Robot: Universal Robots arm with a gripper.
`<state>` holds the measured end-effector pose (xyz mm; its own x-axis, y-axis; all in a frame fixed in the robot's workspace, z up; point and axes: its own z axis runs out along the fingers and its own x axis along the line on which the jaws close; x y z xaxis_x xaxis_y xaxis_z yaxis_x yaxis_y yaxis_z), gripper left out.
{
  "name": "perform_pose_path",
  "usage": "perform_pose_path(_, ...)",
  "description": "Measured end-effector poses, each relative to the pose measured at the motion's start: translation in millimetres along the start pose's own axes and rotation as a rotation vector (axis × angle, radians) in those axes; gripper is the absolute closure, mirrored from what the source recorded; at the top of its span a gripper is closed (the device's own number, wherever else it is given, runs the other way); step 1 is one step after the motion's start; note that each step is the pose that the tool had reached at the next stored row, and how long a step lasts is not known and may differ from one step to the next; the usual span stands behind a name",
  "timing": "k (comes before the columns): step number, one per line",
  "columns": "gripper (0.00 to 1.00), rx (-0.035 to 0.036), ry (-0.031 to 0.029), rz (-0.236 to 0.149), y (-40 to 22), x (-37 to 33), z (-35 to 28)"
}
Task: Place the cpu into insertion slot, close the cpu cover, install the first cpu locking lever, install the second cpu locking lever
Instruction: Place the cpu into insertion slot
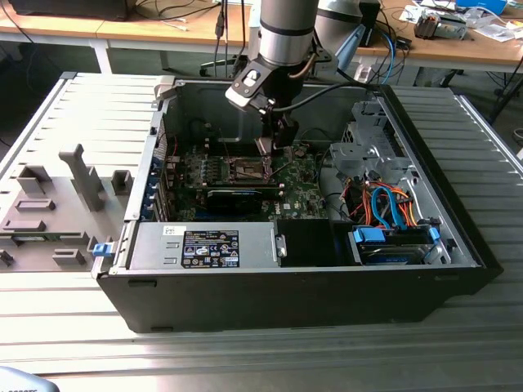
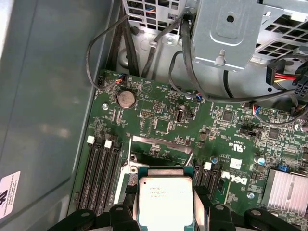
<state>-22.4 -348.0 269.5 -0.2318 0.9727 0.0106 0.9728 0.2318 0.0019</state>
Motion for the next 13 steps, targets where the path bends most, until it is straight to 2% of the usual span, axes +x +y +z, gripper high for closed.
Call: perform_pose_path(13,0.45,-0.0002,0.0,0.025,0.0,0.0,1.9)
